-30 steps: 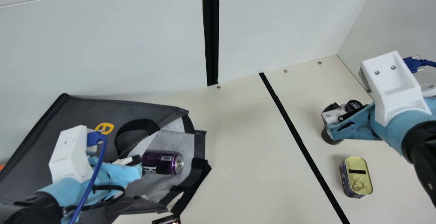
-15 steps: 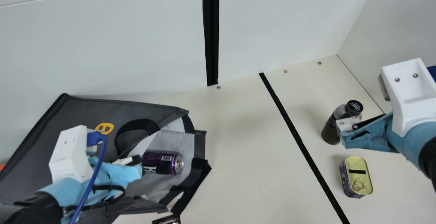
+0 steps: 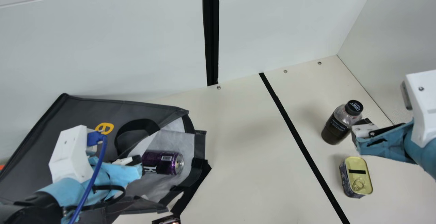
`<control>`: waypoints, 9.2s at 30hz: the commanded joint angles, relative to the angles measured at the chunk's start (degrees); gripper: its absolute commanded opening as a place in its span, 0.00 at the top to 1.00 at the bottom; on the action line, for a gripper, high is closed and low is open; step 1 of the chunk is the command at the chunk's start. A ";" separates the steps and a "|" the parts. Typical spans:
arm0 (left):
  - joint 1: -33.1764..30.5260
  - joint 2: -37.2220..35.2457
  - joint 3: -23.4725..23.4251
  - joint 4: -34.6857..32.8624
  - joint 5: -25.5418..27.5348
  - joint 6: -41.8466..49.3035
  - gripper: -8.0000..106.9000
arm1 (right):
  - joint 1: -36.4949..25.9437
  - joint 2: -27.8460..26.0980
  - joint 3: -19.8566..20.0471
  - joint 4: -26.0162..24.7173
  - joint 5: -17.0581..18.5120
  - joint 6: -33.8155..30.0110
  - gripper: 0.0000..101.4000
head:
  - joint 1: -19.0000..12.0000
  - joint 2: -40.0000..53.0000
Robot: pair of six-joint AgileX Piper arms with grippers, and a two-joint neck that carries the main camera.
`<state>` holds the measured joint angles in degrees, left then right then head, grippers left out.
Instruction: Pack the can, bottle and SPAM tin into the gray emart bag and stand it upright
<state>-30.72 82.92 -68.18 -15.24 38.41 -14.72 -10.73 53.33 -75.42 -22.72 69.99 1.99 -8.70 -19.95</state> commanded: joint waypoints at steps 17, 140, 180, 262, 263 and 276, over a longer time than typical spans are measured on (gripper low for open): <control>0.00 0.00 0.00 0.00 0.00 0.00 1.00 | -6.47 -0.90 -1.49 7.69 -0.09 -2.00 0.06 | -1.30 -0.05; 0.00 0.00 0.00 0.00 0.00 0.00 1.00 | -29.53 34.61 -11.44 35.70 -3.91 -24.75 0.06 | -1.30 -0.05; 0.00 0.00 0.00 0.00 0.00 0.00 1.00 | -26.97 42.19 -11.77 33.21 -6.07 -23.33 0.06 | -1.30 -0.05; 0.00 0.00 0.00 0.00 0.00 0.00 1.00 | -17.78 34.81 -10.33 43.62 -0.09 -47.25 1.00 | -1.30 -0.05; 0.00 0.00 0.00 0.00 0.00 0.00 1.00 | -17.20 34.12 -9.64 43.61 -0.09 -47.49 1.00 | -1.30 -0.05; 0.00 0.00 0.00 0.00 0.00 0.00 1.00 | -9.08 26.89 -2.18 44.00 -0.09 -50.46 1.00 | -1.30 -0.05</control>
<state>-30.72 82.92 -68.18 -15.24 38.41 -14.72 -20.42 80.47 -77.96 21.16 69.96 -48.31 -8.70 -19.95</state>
